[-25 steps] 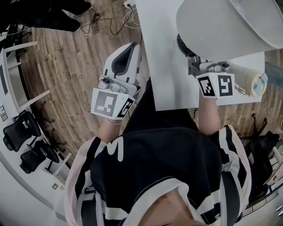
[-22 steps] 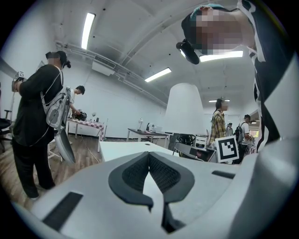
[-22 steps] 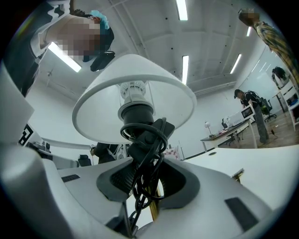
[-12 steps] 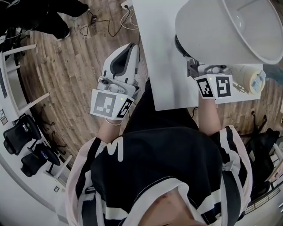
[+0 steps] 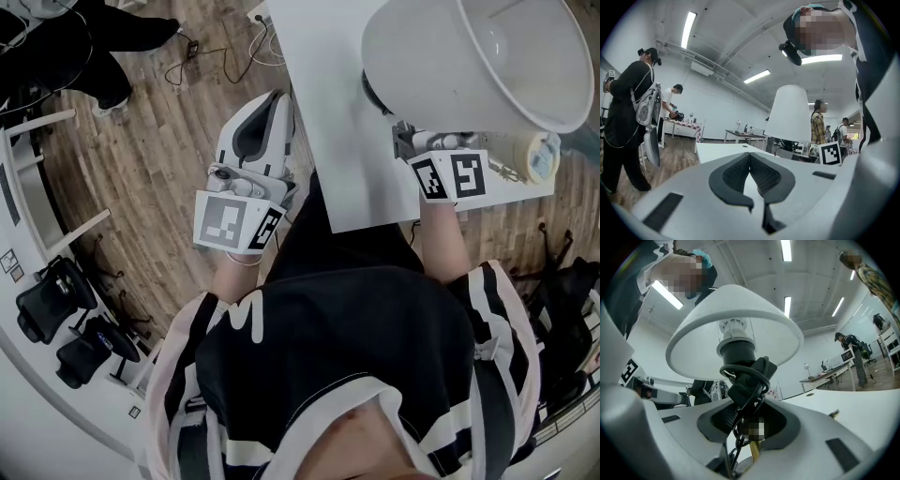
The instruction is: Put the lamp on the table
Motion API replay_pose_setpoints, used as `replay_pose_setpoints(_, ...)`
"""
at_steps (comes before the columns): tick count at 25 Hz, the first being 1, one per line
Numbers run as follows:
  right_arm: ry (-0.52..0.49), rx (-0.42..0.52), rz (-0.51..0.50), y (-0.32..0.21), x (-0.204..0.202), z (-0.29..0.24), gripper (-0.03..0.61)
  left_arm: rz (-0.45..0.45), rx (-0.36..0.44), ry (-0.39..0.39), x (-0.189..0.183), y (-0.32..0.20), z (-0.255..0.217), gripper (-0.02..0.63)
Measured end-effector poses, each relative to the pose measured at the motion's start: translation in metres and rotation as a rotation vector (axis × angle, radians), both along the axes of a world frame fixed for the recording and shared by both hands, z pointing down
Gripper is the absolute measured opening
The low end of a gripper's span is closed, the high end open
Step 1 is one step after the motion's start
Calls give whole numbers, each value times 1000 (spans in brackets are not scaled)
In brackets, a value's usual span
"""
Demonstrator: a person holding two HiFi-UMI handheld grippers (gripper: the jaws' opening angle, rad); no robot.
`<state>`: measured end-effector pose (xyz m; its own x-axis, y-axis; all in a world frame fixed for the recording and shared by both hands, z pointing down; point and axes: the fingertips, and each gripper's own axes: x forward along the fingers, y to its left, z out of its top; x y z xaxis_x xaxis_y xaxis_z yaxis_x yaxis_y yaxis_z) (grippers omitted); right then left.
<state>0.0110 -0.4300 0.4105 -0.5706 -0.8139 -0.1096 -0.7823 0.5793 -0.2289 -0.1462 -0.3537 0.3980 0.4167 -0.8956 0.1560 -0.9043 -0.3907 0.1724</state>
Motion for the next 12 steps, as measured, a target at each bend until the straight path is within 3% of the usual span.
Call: replay_pose_setpoints(12,86,-66,-10,12,1,19,154,71,26,6,25,-2,-9,5)
